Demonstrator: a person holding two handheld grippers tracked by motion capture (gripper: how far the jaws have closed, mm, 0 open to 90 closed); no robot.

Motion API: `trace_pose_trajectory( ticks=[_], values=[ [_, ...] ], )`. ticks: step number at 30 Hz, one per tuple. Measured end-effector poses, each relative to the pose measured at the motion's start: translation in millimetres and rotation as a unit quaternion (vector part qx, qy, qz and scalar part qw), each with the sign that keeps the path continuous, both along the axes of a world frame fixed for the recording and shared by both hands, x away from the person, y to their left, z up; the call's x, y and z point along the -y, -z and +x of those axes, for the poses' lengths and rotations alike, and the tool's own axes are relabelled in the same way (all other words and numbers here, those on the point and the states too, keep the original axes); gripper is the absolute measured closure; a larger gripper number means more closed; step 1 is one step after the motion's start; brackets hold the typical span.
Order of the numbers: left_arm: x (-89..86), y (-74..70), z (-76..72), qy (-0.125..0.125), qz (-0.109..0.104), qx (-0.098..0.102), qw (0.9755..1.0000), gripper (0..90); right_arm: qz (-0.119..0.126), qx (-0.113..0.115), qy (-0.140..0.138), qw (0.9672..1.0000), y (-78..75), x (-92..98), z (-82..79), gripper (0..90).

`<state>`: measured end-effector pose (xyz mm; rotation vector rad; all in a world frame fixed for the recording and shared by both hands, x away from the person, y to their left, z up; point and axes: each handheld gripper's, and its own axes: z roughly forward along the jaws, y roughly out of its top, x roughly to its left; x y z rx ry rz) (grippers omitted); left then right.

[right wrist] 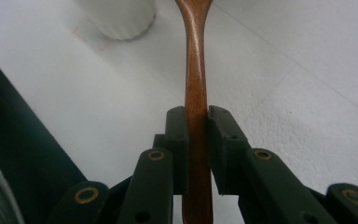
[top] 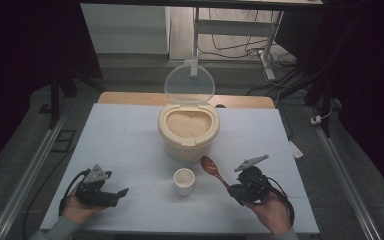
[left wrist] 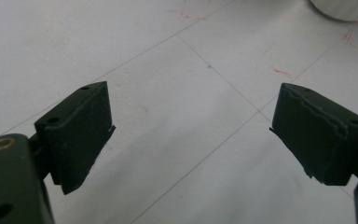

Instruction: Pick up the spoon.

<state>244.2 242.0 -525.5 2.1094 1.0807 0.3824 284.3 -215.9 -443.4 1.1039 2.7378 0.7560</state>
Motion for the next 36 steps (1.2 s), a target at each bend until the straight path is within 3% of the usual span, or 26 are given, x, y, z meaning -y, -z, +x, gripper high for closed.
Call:
trace_pose_trajectory(
  ticks=[19, 36],
  values=[
    [0.0, 0.6, 1.8, -0.005, -0.002, -0.003, 1.0, 12.0, 0.004, 0.024, -0.078, 0.9967, -10.9, -18.0, -1.2, 78.3],
    [-0.3, 1.0, 2.5, -0.004, -0.002, -0.004, 1.0, 12.1, -0.007, 0.032, -0.113, 0.9931, -14.6, -36.4, 9.7, 78.3]
  ],
)
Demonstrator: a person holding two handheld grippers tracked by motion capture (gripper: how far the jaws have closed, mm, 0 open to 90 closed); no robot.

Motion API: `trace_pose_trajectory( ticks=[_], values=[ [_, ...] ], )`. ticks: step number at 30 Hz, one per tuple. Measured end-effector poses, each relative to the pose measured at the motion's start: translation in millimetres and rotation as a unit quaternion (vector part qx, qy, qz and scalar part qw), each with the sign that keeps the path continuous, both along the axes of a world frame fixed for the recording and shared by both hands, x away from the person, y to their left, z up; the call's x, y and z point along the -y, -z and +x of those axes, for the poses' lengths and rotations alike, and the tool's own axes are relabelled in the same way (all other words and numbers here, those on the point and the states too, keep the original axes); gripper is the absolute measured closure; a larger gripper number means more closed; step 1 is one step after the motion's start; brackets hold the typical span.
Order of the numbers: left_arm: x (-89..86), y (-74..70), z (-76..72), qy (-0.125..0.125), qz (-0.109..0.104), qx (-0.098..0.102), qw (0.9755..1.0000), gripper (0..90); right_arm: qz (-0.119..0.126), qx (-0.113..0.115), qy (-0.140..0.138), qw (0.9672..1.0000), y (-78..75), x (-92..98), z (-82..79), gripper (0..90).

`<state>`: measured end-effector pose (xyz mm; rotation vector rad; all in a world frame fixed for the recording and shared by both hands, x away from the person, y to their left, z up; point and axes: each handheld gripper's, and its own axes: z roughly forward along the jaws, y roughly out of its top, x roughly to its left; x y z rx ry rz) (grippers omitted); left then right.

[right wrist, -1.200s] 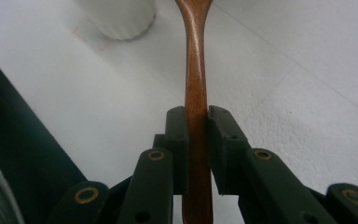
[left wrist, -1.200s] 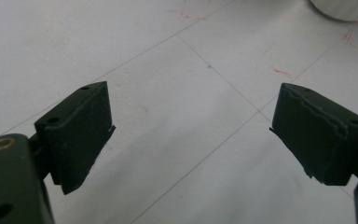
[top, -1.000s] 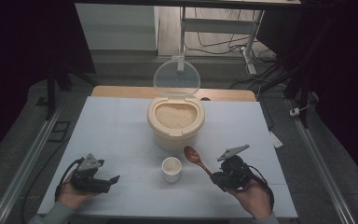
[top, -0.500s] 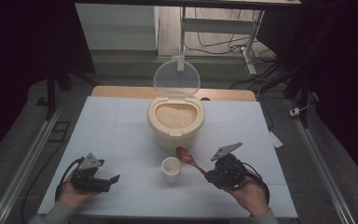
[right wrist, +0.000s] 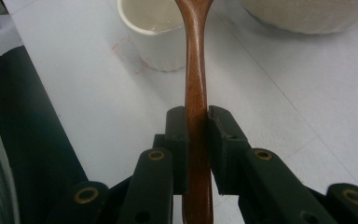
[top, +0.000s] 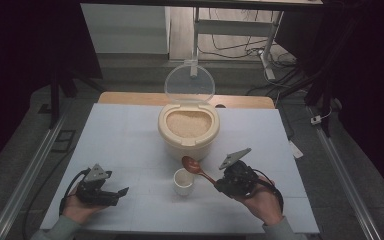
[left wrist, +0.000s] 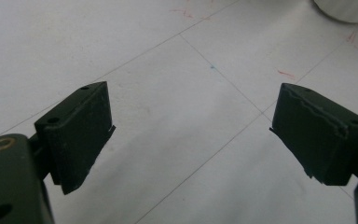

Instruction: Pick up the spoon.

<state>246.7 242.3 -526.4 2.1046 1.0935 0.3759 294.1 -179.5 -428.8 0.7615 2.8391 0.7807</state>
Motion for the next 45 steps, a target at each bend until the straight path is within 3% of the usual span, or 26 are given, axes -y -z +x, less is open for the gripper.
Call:
trace_pose_trajectory(
  ticks=[17, 29, 34, 45],
  values=[
    [0.8, -2.6, -0.4, 0.003, 0.009, 0.006, 0.9999, 12.4, -0.015, 0.009, -0.061, 0.9979, -0.7, -13.3, 1.8, 78.3],
    [10.8, -14.6, -1.5, 0.043, 0.022, 0.016, 0.9987, 13.6, -0.021, 0.017, -0.084, 0.9961, -0.9, -20.7, 2.0, 78.3],
    [24.7, -29.8, -2.7, 0.075, 0.028, 0.031, 0.9963, 13.6, -0.021, 0.019, -0.091, 0.9954, -0.4, -22.6, 1.9, 78.3],
    [65.0, -71.4, -4.1, 0.156, 0.042, 0.066, 0.9847, 17.1, -0.028, 0.028, -0.113, 0.9928, -0.9, -31.3, -2.6, 78.3]
  ],
)
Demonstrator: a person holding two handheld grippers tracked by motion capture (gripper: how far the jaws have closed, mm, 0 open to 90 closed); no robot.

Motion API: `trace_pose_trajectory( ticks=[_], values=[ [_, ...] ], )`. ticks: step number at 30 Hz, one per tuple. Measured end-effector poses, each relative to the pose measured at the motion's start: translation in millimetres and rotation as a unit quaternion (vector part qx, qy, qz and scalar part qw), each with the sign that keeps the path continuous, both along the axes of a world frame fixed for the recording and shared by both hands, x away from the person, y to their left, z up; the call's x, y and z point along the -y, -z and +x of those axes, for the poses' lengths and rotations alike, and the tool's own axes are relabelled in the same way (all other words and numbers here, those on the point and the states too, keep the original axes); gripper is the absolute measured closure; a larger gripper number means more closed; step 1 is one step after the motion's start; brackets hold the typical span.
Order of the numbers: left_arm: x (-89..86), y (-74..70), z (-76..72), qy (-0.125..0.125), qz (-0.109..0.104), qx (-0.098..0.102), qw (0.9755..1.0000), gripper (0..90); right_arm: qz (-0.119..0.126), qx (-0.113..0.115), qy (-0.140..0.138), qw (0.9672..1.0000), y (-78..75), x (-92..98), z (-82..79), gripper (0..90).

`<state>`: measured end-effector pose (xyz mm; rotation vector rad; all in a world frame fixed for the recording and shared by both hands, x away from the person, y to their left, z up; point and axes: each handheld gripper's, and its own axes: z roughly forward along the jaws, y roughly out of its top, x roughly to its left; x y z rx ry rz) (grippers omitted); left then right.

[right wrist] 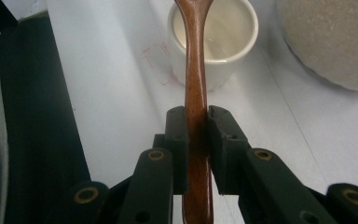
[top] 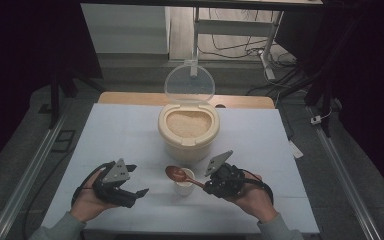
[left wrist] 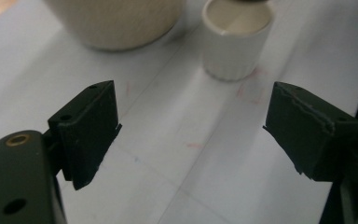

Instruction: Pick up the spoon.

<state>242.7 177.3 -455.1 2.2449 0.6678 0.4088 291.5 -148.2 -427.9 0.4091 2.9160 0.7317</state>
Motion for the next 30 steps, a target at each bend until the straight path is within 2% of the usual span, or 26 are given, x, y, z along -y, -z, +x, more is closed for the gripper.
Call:
trace_pose_trajectory(
  ticks=[7, 14, 21, 30],
  values=[
    [18.7, -21.7, 5.8, 0.03, -0.002, 0.014, 0.9995, 18.6, -0.001, 0.002, -0.011, 0.9999, 0.2, -4.6, -1.9, 78.3],
    [40.2, -33.5, 11.3, 0.06, 0.009, 0.019, 0.998, 20.7, -0.004, 0.002, -0.02, 0.9998, 0.0, -8.8, -3.7, 78.3],
    [63.2, -37.5, 15.8, 0.101, 0.033, 0.014, 0.9943, 23.3, -0.004, 0.011, -0.043, 0.999, -0.5, -16.4, -6.1, 78.3],
    [80.8, -34.5, 21.1, 0.142, 0.059, -0.006, 0.9881, 29.3, -0.006, 0.017, -0.064, 0.9978, -0.5, -26.4, -7.9, 78.3]
  ],
)
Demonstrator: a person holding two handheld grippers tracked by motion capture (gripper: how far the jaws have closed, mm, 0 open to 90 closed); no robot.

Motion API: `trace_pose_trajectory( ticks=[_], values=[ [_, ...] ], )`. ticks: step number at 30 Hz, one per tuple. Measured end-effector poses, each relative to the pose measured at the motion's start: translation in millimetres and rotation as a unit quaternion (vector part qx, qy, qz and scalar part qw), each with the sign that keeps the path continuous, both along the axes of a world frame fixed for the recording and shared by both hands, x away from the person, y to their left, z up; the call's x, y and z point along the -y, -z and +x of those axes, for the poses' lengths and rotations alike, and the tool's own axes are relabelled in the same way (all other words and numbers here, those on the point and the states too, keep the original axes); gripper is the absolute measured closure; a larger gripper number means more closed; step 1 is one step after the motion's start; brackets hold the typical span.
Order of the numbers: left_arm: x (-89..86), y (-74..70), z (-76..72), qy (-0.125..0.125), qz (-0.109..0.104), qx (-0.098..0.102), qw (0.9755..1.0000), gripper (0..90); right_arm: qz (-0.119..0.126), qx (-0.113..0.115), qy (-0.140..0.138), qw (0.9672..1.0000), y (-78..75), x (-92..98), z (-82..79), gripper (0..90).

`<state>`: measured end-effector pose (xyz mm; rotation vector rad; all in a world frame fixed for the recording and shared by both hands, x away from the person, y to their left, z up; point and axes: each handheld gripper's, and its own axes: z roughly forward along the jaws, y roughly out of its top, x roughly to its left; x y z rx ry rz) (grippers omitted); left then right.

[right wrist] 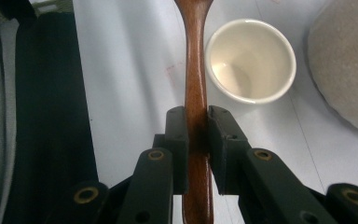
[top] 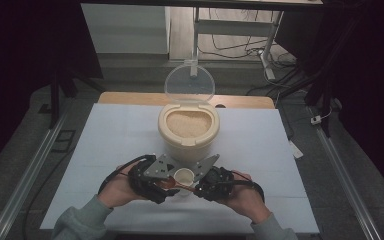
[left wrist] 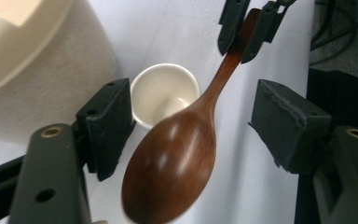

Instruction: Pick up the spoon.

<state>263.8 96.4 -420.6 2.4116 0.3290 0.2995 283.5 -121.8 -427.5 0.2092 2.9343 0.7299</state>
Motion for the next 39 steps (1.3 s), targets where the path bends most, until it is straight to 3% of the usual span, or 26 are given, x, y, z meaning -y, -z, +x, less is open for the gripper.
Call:
trace_pose_trajectory(
  ticks=[5, 13, 23, 29, 33, 39],
  values=[
    [7.4, 4.0, 2.8, 0.019, 0.017, -0.019, 0.9995, 33.6, -0.006, 0.0, -0.012, 0.9999, 0.8, -5.9, -1.7, 78.3],
    [16.5, 13.6, 7.7, 0.041, 0.054, -0.052, 0.9963, 44.0, -0.014, 0.008, -0.025, 0.9995, 1.4, -12.9, -5.2, 78.3],
    [20.9, 22.5, 9.7, 0.053, 0.076, -0.055, 0.9942, 62.7, -0.011, 0.027, -0.044, 0.9986, -0.3, -14.3, -9.3, 78.2],
    [23.8, 30.5, 7.8, 0.077, 0.082, -0.068, 0.9914, 74.0, -0.014, 0.029, -0.064, 0.9974, 1.1, -15.8, -11.3, 78.0],
    [25.1, 33.1, 7.4, 0.088, 0.088, -0.08, 0.989, 76.5, -0.018, 0.026, -0.074, 0.9968, 1.6, -16.1, -14.9, 77.9],
    [25.5, 35.2, 6.3, 0.082, 0.078, -0.072, 0.991, 77.4, -0.01, 0.038, -0.084, 0.9957, 1.2, -15.3, -14.0, 77.3]
  ],
)
